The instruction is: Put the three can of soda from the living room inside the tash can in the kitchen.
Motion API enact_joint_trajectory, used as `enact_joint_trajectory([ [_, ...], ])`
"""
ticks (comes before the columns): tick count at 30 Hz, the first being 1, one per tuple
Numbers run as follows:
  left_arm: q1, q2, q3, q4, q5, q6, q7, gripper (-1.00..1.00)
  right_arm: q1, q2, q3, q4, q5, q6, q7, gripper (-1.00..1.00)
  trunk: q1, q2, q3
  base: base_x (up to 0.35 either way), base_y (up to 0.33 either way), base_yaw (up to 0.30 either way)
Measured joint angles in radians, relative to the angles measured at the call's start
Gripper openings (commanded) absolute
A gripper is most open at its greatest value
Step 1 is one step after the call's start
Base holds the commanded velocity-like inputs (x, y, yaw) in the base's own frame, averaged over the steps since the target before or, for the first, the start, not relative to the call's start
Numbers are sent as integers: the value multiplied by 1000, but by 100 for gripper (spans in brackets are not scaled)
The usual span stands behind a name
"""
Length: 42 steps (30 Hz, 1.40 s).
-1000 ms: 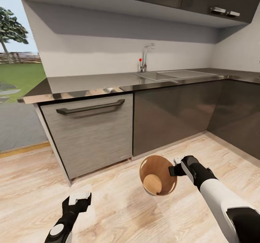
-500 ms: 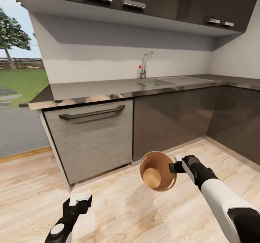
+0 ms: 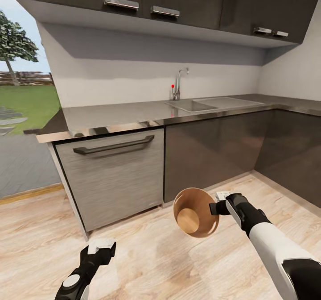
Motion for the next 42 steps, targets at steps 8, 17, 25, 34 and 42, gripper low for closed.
enact_joint_trajectory([
  [8, -3, 2, 0, -7, 3, 30, -15, 100, 59, -2, -2, -74, -5, -104, 13, -100, -31, 56, 25, 0, 0, 0],
  [17, 0, 10, 5, -6, 9, 39, -67, 100, 181, -1, 1, -218, -8, -126, 15, -100, -65, 119, 53, 0, 0, 0],
  [25, 5, 30, 9, 55, -6, -7, -127, 100, 358, -47, -7, -203, -8, -277, 18, -100, -96, 175, 78, 0, 0, 0],
  [34, 6, 87, 12, 218, -2, -127, -196, 100, 487, -150, -48, -197, -12, -429, 161, -100, -130, 238, 107, 0, 0, 0],
  [42, 8, 132, 15, 300, 5, -210, -282, 100, 618, -168, -183, -253, -14, -556, 225, -100, -161, 294, 131, 0, 0, 0],
])
